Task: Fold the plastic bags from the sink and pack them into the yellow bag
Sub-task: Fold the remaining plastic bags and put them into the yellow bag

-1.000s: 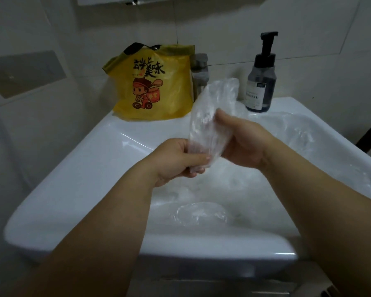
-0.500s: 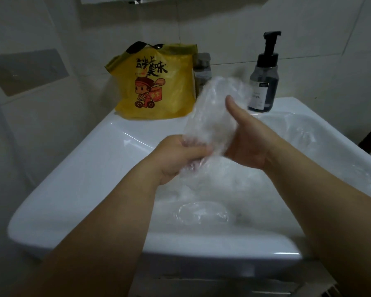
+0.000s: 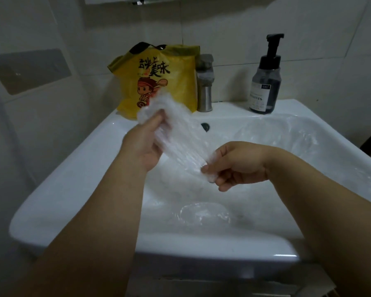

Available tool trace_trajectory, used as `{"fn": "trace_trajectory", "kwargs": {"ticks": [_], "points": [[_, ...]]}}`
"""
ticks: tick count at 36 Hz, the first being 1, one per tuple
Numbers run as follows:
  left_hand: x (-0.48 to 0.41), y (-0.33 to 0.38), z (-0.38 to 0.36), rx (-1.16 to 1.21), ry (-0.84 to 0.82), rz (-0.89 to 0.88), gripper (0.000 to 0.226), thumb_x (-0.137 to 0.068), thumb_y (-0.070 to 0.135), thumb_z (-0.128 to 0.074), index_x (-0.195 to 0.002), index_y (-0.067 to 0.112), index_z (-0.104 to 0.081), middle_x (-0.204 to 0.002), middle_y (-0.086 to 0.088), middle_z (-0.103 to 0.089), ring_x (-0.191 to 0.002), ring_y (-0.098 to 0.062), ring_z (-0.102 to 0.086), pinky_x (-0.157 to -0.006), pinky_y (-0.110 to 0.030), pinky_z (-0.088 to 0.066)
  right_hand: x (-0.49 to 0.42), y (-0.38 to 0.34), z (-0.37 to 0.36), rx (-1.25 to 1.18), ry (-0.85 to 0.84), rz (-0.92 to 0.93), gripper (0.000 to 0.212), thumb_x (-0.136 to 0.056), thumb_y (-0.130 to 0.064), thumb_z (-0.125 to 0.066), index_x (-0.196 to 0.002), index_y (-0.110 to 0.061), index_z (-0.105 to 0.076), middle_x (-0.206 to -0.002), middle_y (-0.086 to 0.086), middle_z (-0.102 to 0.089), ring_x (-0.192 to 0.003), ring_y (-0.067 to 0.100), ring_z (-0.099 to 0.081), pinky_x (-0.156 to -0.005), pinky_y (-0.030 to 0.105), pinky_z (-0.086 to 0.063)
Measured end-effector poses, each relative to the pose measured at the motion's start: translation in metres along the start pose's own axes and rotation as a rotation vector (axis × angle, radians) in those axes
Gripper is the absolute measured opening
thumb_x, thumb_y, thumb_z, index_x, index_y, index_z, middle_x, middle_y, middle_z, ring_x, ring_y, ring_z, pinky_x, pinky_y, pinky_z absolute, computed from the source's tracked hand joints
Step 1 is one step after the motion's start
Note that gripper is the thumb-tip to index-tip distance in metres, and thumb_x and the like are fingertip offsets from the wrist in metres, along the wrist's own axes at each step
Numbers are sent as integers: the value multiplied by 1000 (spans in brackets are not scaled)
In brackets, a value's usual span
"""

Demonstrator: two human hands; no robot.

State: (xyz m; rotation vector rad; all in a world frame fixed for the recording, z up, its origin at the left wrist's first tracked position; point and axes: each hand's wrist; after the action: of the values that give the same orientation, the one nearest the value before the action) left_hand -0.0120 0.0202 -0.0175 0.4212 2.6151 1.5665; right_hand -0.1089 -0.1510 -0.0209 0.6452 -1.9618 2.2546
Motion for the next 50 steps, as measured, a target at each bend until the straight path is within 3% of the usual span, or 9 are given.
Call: {"fn": "trace_trajectory", "kwargs": {"ticks": [8,13,16,19,25,30,40,45,50], "points": [[11,0,-2,-12,33,117,13,-90,20,-67,-99,11,-68,-88,-2,-75,-72,-9,-72,-57,-18,-55,5,-7,1,-115,-95,50,19,-78,-22,-67,-63,-11,-69,-60,8,-61,-51,15,-56,-54,25,-52],[10,-3,1,10,133,182,8,-89,4,-64,-83,9,-64,-61,1,-71,-52,-5,-67,-49,-14,-53,3,-8,2,-337,-44,190,44,-74,-18,-52,-117,-9,-55,-91,15,-63,-71,25,-59,-70,36,-54],[9,-4,2,4,161,249,10,-88,3,-65,-80,9,-62,-55,1,-68,-45,-5,-64,-48,-13,-53,2,0,-4,284,299,288,91,-83,7,-54,-149,-42,-14,-148,4,-36,-115,24,-52,-75,25,-54],[9,-7,0,-29,169,280,12,-89,3,-64,-79,8,-61,-51,1,-66,-42,-6,-62,-47,-14,-52,1,3,-15,675,393,510,104,-80,0,-67,-138,-57,-1,-160,-4,-3,-146,18,-14,-100,24,-40],[12,-10,-2,-189,95,261,8,-92,2,-59,-85,7,-60,-71,-5,-67,-50,-10,-64,-44,-18,-52,2,0,-32,680,434,714,27,-81,-14,-74,-107,-22,-72,-124,1,-62,-111,11,-54,-90,15,-39],[12,-13,-4,-331,-70,177,24,-89,-5,-58,-111,0,-64,-96,-13,-70,-73,-16,-68,-52,-18,-53,1,-1,-30,524,401,607,2,-84,-25,-72,-86,-25,-70,-80,-8,-69,-72,3,-63,-67,18,-49],[23,-25,-12,-695,-345,19,45,-82,-24,-42,-98,7,-69,-95,-13,-71,-85,-22,-69,-65,-23,-58,-6,-2,-17,486,699,574,40,-78,-38,-75,-86,0,-62,-78,14,-64,-73,29,-61,-62,37,-48],[27,-25,-15,-697,-415,52,40,-85,-22,-44,-91,10,-67,-92,-8,-68,-84,-18,-66,-65,-21,-58,-7,0,-13,589,814,546,42,-78,-44,-72,-69,-11,-49,-61,0,-46,-58,14,-42,-53,29,-31],[29,-22,-13,-687,-480,106,43,-86,-23,-39,-92,10,-65,-92,-5,-67,-82,-13,-66,-60,-19,-55,-8,0,-10,439,804,473,67,-71,-48,-77,-124,-21,-46,-124,1,-50,-108,15,-49,-85,25,-41]]}}
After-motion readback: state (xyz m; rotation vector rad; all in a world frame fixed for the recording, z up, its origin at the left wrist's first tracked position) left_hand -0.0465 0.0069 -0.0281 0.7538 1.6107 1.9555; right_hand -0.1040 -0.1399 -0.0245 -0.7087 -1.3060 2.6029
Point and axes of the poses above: each hand's wrist, its own x-axis away from the middle knuckle, its own z-axis out of the back of the hand, y = z × x
